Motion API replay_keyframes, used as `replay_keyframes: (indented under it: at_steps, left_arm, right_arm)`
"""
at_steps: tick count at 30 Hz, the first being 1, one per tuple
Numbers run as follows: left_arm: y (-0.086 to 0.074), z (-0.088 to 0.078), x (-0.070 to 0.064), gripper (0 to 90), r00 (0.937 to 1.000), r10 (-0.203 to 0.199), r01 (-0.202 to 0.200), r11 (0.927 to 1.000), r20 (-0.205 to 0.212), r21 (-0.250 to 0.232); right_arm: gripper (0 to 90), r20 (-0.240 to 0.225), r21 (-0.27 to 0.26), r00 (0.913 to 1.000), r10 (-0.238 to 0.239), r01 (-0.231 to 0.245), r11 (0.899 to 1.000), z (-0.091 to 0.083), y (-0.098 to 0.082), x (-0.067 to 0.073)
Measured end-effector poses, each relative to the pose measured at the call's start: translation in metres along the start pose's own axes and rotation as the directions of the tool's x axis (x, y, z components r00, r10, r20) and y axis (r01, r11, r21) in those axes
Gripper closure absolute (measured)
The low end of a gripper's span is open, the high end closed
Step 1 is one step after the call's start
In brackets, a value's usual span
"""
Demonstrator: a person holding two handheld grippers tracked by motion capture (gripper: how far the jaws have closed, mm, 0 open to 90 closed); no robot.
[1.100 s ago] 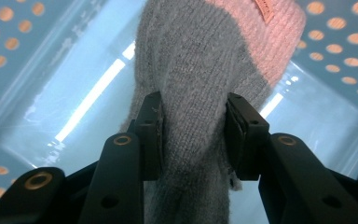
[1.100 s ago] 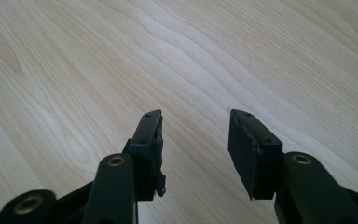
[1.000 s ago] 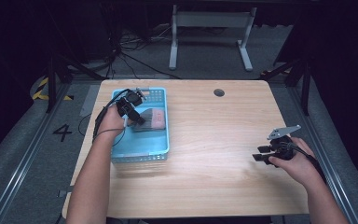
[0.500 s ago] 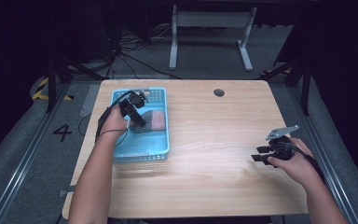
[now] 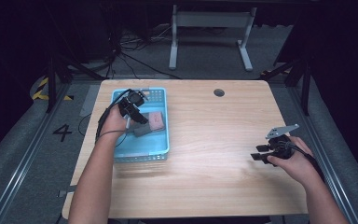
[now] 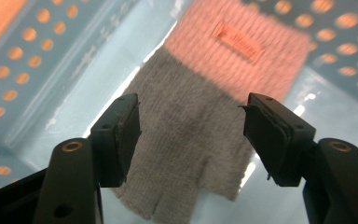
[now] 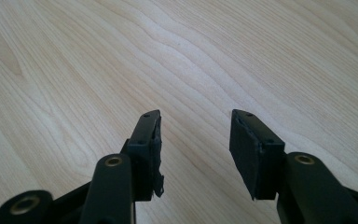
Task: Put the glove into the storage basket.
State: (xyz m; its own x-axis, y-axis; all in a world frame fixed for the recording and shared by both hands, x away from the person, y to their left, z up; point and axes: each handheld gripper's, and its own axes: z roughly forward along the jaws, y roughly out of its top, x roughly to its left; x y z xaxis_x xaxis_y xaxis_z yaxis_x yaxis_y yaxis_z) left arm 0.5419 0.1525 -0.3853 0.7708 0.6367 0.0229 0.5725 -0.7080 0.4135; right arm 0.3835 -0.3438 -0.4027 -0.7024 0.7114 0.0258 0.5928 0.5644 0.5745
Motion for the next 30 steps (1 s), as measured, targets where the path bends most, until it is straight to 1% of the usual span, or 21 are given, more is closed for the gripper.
replay_keyframes:
  at_steps: [1,2,5,10,12,15,19,20,21,22,23,25,26,27,30]
  left_arm:
    - [0.0,-0.004,-0.002,36.4,1.0,-0.006,0.006,0.9997,0.0,-0.023]
    - [-0.001,-0.008,-0.003,36.0,0.9999,-0.014,0.015,0.9987,0.01,-0.049]
    - [-0.003,-0.02,-0.009,34.8,0.9988,-0.032,0.036,0.9934,0.036,-0.109]
    - [-0.006,-0.036,-0.025,33.3,0.9984,-0.026,0.034,0.987,0.05,-0.157]
    - [-0.008,-0.042,-0.032,33.1,0.9978,-0.021,0.032,0.9816,0.063,-0.188]
    - [-0.012,-0.052,-0.045,33.0,0.9954,-0.014,0.036,0.9721,0.095,-0.232]
    - [-0.016,-0.062,-0.066,31.6,0.9941,0.003,0.025,0.9641,0.108,-0.264]
    - [-0.016,-0.062,-0.066,31.7,0.9941,0.003,0.025,0.9641,0.108,-0.264]
    - [-0.018,-0.067,-0.078,32.0,0.9933,0.018,0.015,0.9601,0.115,-0.279]
    - [-0.019,-0.069,-0.085,32.2,0.9931,0.028,0.006,0.9585,0.114,-0.285]
    - [-0.02,-0.071,-0.091,32.4,0.9929,0.038,-0.002,0.955,0.113,-0.296]
    - [-0.023,-0.076,-0.103,35.0,0.9894,0.054,-0.01,0.9508,0.135,-0.31]
    - [-0.024,-0.077,-0.109,35.2,0.9877,0.064,-0.015,0.9471,0.143,-0.32]
    - [-0.025,-0.078,-0.116,35.1,0.9861,0.074,-0.022,0.9452,0.149,-0.326]
    - [-0.029,-0.08,-0.134,34.9,0.9845,0.096,-0.041,0.9381,0.146,-0.344]
  right_arm:
    - [54.6,-0.003,0.0,1.0,-0.004,0.004,1.0,0.001,0.001,0.0]
    - [54.5,-0.003,0.003,1.0,-0.005,0.005,1.0,0.001,0.001,0.0]
    - [54.3,-0.008,0.003,0.9999,-0.009,0.009,1.0,0.003,0.004,-0.001]
    - [54.0,-0.018,-0.001,0.9995,-0.025,0.025,1.0,0.007,0.011,-0.001]
    - [54.0,-0.022,-0.002,0.9994,-0.028,0.028,1.0,0.008,0.014,-0.001]
    - [54.0,-0.029,-0.005,0.9989,-0.038,0.037,0.999,0.011,0.019,-0.001]
    - [54.0,-0.04,-0.004,0.9976,-0.056,0.056,0.998,0.015,0.025,0.0]
    - [54.0,-0.043,-0.003,0.9974,-0.058,0.058,0.998,0.016,0.027,0.0]
    - [54.0,-0.045,-0.002,0.9972,-0.06,0.06,0.998,0.017,0.028,0.0]
    - [54.0,-0.047,-0.002,0.9969,-0.064,0.064,0.998,0.018,0.03,0.0]
    - [53.9,-0.048,-0.002,0.9967,-0.066,0.066,0.998,0.019,0.032,0.0]
    - [53.9,-0.055,0.0,0.9962,-0.068,0.068,0.998,0.021,0.034,0.0]
    - [53.8,-0.057,0.001,0.9957,-0.072,0.073,0.997,0.022,0.035,0.0]
    - [53.7,-0.06,0.003,0.9954,-0.075,0.075,0.997,0.023,0.036,0.0]
    - [53.5,-0.064,0.005,0.9947,-0.08,0.081,0.997,0.026,0.038,0.001]
